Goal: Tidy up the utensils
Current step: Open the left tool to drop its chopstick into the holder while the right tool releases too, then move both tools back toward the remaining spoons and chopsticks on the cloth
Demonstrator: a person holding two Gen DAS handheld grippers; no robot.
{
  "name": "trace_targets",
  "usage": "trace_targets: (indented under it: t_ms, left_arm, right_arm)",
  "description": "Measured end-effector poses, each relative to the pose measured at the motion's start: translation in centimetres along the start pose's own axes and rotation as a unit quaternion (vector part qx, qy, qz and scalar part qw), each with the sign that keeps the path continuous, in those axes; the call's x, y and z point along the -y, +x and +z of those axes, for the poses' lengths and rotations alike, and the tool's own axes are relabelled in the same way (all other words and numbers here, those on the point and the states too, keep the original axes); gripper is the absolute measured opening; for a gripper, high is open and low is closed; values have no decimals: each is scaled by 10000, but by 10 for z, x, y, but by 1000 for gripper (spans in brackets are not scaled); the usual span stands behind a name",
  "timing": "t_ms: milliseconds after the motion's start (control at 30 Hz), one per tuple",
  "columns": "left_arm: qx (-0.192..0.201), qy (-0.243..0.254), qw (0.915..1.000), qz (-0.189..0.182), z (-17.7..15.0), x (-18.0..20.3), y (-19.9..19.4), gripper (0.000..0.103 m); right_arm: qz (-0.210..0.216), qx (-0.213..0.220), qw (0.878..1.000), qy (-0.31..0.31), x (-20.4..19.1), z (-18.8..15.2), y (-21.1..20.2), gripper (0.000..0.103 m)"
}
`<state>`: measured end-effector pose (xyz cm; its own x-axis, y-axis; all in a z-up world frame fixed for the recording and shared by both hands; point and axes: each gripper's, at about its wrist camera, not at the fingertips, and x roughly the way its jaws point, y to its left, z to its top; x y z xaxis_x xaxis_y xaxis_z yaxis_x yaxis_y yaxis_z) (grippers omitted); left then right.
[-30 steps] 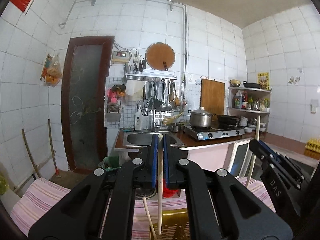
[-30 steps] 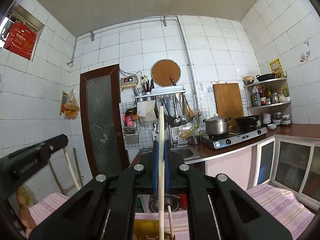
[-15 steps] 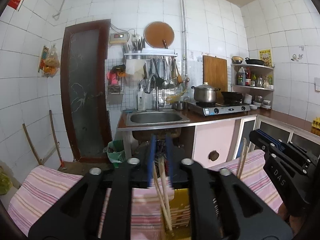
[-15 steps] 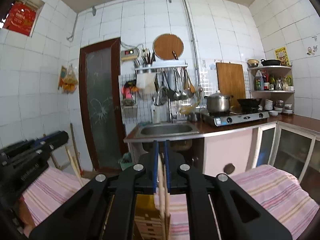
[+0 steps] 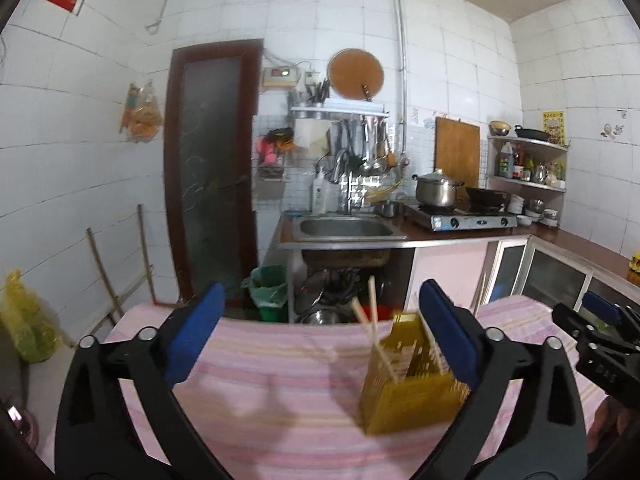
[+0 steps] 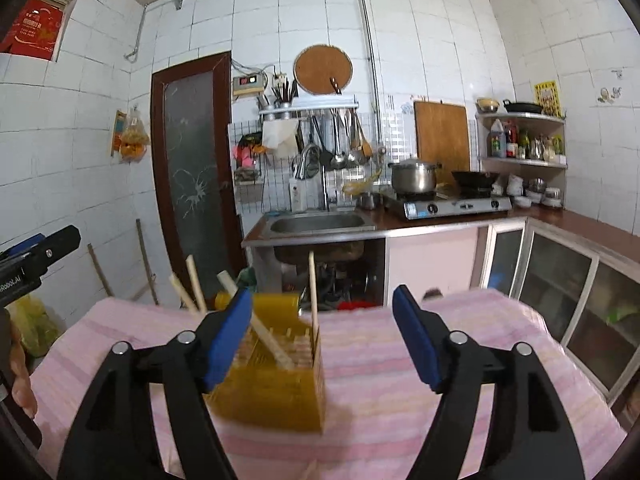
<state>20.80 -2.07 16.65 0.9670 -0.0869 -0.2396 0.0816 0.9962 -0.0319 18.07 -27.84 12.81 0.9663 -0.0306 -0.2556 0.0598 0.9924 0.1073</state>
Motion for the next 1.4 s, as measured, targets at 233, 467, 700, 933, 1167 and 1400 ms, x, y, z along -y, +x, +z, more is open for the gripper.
trace_targets:
  t_ms: [233, 467, 700, 933, 1167, 1400]
  left_arm:
    - [-498, 75, 9987, -81, -44, -11, -30, 98]
    - [-837, -54, 9964, 81, -89, -27, -33, 98]
    - [-1197, 36, 9925, 265, -123, -29, -8, 98]
    - [-1775, 216, 9837, 208, -150, -17, 28, 98]
    - [-2385, 72, 9710, 153, -177, -12, 57, 98]
    - [-2669, 100, 9634, 244, -193, -9, 73, 98]
  right_arm:
    - [24, -254, 9997, -38, -14, -34, -34, 81]
    - [-57, -580, 9983, 12, -20, -68, -33, 81]
    - [-248, -926, 9954, -35, -22, -97, -16, 81]
    - [-526, -1486, 9875, 49, -17, -125, 9, 81]
    - [-712, -2303, 9705, 100, -17, -155, 47, 80]
    - [-619, -2749, 9591, 251, -16, -163, 66, 53]
